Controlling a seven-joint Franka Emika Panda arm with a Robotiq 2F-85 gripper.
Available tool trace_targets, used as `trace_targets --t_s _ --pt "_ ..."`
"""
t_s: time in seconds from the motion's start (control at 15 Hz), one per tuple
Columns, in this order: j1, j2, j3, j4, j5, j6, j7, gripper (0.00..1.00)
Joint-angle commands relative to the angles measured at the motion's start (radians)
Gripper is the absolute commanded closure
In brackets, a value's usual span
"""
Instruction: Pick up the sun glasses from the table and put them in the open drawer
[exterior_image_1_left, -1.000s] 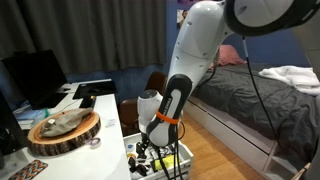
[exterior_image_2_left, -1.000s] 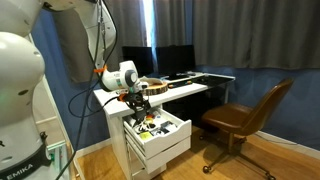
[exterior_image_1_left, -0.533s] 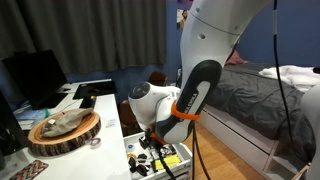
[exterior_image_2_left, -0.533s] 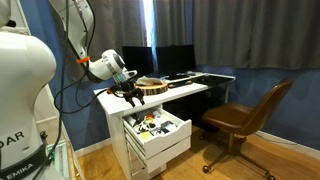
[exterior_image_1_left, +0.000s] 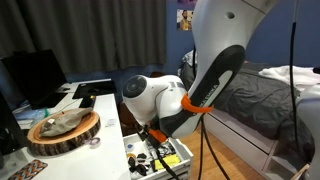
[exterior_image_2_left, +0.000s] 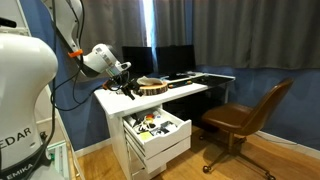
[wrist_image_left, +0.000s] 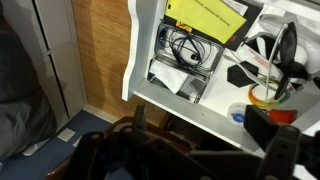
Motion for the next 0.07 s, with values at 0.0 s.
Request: trace_targets --t_s 0.0 --pt "-0.088 -0.029 0.086 0.009 -0.063 -0.025 0.041 0.00"
